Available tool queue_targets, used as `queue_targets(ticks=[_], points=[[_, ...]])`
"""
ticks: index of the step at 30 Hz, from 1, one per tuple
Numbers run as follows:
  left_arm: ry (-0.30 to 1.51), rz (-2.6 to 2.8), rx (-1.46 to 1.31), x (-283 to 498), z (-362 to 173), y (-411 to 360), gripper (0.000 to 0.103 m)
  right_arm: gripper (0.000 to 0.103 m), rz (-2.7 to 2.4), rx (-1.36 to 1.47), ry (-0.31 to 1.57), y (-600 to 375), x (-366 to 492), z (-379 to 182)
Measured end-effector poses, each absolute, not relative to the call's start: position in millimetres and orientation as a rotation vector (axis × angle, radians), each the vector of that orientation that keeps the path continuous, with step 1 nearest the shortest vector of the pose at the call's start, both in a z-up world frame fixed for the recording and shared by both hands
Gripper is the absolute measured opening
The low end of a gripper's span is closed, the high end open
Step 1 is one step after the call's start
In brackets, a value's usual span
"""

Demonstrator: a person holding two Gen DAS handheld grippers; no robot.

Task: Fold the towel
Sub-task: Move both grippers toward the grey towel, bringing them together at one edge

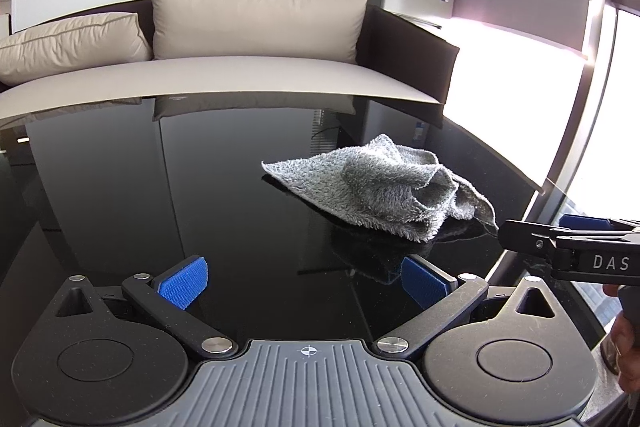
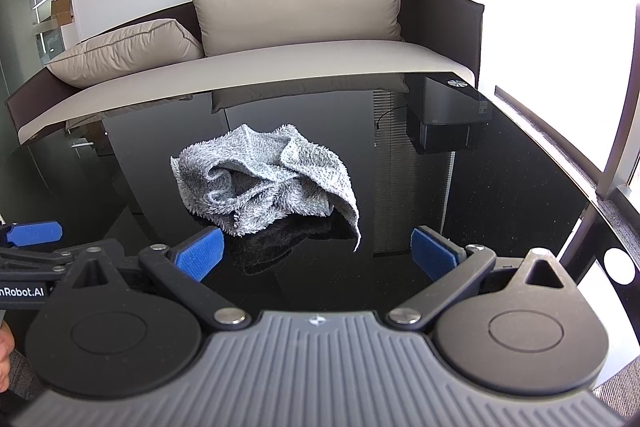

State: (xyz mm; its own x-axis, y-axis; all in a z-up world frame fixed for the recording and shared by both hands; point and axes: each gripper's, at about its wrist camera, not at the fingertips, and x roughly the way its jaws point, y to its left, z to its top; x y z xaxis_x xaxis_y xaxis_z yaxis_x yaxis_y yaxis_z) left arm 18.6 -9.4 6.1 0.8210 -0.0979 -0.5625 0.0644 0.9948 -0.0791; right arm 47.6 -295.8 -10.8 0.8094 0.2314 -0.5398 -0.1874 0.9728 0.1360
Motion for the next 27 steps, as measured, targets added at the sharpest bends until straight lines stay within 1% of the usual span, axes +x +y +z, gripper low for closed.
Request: queue_targets(ticks=[7,27], points=[[0.576,-0.113,-0.069,35.0,11.7,-15.2,0.102,0.102,0.212,0.065,0.587,-300.4,63.4,-11.1],[0.598,-0.228,-0.054,94.3,5.3,-45.5,0.102,0.102,0.190,0.036,0.611,-316.5,88.5,-8.9]])
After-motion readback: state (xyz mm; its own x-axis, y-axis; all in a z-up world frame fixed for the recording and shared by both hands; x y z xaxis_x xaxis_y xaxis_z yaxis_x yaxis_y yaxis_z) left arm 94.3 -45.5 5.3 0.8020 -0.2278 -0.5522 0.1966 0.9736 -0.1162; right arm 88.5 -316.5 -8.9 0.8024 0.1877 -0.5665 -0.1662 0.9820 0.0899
